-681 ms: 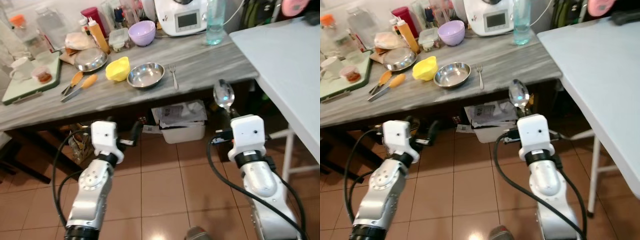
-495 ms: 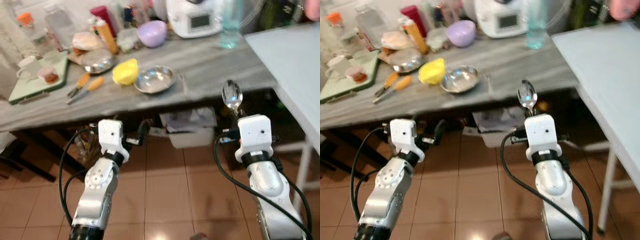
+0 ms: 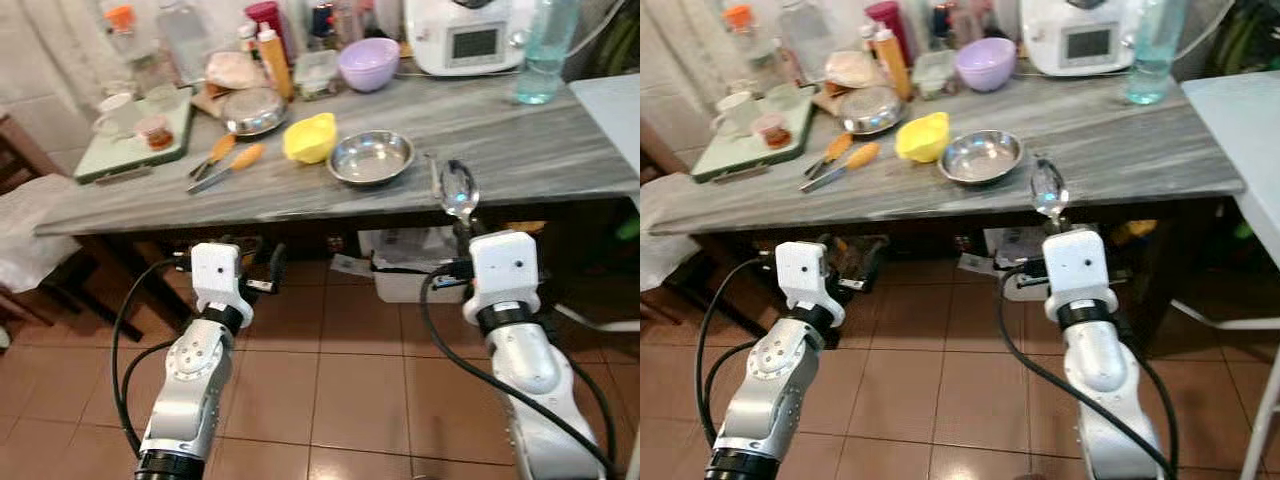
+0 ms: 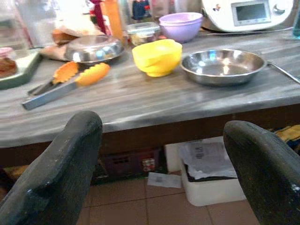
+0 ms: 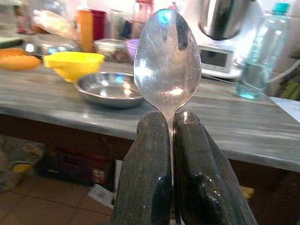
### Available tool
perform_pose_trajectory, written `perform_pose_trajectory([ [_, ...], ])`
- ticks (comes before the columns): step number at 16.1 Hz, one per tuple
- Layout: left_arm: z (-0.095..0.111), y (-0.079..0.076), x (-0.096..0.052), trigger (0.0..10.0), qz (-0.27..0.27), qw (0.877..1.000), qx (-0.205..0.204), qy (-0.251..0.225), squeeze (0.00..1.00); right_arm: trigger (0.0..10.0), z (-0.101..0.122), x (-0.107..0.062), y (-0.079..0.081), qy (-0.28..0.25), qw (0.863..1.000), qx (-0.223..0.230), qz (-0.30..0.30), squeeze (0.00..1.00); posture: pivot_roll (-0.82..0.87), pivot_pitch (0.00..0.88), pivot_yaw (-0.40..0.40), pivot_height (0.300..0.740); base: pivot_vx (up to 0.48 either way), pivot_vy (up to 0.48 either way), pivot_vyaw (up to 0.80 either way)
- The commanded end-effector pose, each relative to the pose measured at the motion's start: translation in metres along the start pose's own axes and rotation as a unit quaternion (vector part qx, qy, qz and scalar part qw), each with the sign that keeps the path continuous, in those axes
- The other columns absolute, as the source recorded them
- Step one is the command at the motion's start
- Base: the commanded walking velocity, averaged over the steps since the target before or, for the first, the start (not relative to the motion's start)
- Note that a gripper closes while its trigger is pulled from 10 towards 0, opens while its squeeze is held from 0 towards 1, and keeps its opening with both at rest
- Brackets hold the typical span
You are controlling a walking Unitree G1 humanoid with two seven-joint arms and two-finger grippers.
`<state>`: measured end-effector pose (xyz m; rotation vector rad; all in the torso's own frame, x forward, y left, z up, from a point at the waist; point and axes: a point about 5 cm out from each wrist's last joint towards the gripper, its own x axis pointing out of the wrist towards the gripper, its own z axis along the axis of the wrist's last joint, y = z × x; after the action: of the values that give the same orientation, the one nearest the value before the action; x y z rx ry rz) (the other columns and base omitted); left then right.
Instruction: Setting the table
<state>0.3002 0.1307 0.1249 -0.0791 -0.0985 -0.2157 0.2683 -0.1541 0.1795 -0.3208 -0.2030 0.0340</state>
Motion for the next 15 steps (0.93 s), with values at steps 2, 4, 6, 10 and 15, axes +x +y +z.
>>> perform_pose_trajectory([
  [2,-0.0005,0.0056,-0.0020,10.0,0.007,1.000,0.009,0.004,0.00,10.0,0.0043,0.0004,0.0029,-0.009,1.000,0.001,0.003,0.00,-0.35,0.138,0.215,0.740,0.000,-0.337,0.00],
  [4,-0.0006,0.0054,-0.0015,10.0,0.007,1.000,0.008,0.004,0.00,10.0,0.0039,0.0004,0.0030,-0.009,1.000,0.001,0.002,0.00,-0.35,0.137,0.217,0.740,0.000,-0.373,0.00],
  [6,-0.0003,0.0052,-0.0011,10.0,0.005,1.000,0.008,0.004,0.00,10.0,0.0036,0.0001,0.0032,-0.008,1.000,0.001,0.002,0.00,-0.35,0.140,0.218,0.740,0.000,-0.469,0.00],
  [10,-0.0011,0.0058,-0.0014,10.0,0.010,1.000,0.007,0.008,0.00,10.0,0.0029,0.0001,0.0024,-0.007,1.000,0.000,0.001,0.00,-0.35,0.140,0.218,0.740,0.000,-0.225,0.00],
  [15,0.0000,0.0055,0.0001,10.0,0.004,1.000,-0.004,0.003,0.00,10.0,0.0029,0.0013,0.0027,-0.008,1.000,-0.001,0.000,0.00,-0.35,0.131,0.215,0.740,0.000,0.000,0.00],
])
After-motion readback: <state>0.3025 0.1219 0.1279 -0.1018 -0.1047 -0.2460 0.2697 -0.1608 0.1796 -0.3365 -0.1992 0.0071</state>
